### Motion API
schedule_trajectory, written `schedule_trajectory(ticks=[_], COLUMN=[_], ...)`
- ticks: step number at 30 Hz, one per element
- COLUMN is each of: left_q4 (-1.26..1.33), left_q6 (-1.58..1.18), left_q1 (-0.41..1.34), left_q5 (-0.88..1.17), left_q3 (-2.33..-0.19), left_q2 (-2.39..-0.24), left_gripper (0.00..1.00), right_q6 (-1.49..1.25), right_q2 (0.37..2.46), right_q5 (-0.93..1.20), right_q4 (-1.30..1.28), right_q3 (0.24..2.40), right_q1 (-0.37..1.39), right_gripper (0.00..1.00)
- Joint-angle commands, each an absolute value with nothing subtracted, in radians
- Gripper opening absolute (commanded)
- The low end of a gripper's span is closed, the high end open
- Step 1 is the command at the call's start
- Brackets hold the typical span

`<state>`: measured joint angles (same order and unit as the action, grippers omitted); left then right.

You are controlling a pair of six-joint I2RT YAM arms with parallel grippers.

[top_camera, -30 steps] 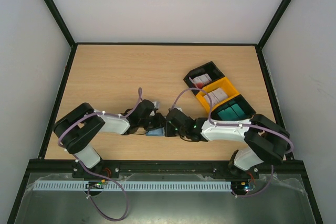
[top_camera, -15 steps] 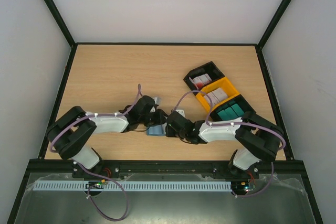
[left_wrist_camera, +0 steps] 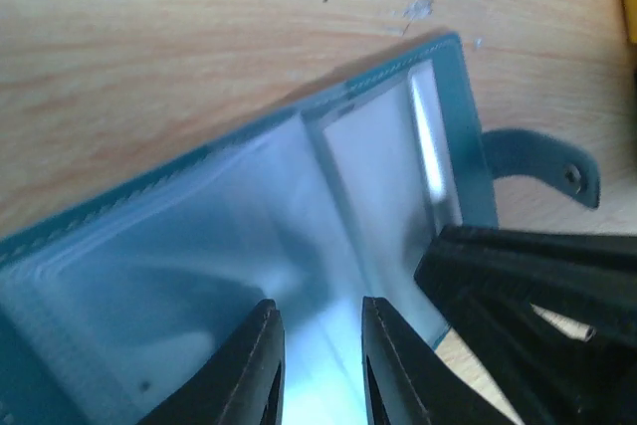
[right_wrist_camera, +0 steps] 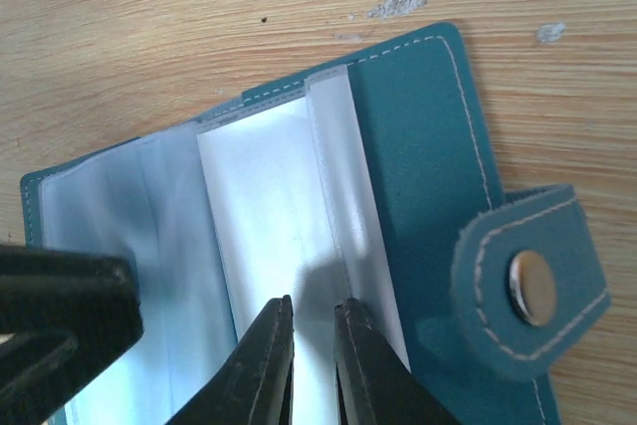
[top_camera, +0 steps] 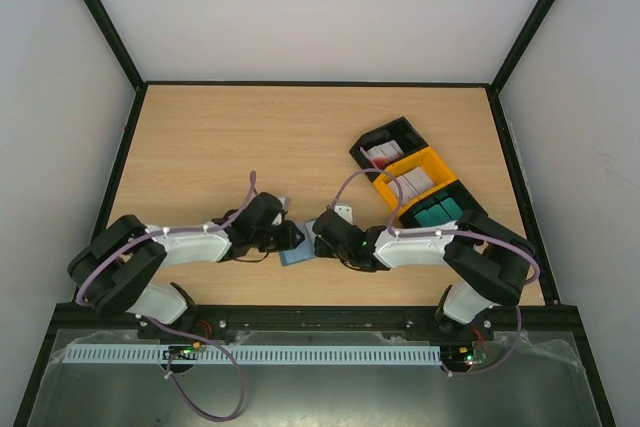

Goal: Put the credit cards into the card holder

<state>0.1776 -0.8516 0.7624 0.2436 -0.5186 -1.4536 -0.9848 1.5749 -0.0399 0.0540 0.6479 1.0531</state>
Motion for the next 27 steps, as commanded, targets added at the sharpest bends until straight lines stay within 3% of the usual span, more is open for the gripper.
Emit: schedule_trajectory(ticks=[1, 10, 16, 27], left_q4=[0.123, 0.113, 0.130, 0.209], left_q6=[-0.842, -0.834, -0.831, -0.835], left_q1=[0.759, 0.756, 0.756, 0.756], left_q5=[0.227, 0.159, 0.153, 0.230], left_q3=[-0.442, -0.388, -0.390, -0.401], left_q2=[-1.401, -1.360, -1.353, -1.291], left_gripper=[0.24, 0.20, 0.18, 0.23], right_q6=[-1.025, -1.051, -1.075, -0.899], right_q2=[1.602, 1.659, 1.583, 1.508], right_q5=[-0.098, -0.136, -0.184, -0.006], right_q4=[-0.055, -0.125, -0.125, -0.176], right_q3=[0.671, 0.685, 0.680, 0.796], right_q1=[1.049, 1.045, 1.021, 0.973], right_gripper=[0.14, 0.14, 0.18, 0.20])
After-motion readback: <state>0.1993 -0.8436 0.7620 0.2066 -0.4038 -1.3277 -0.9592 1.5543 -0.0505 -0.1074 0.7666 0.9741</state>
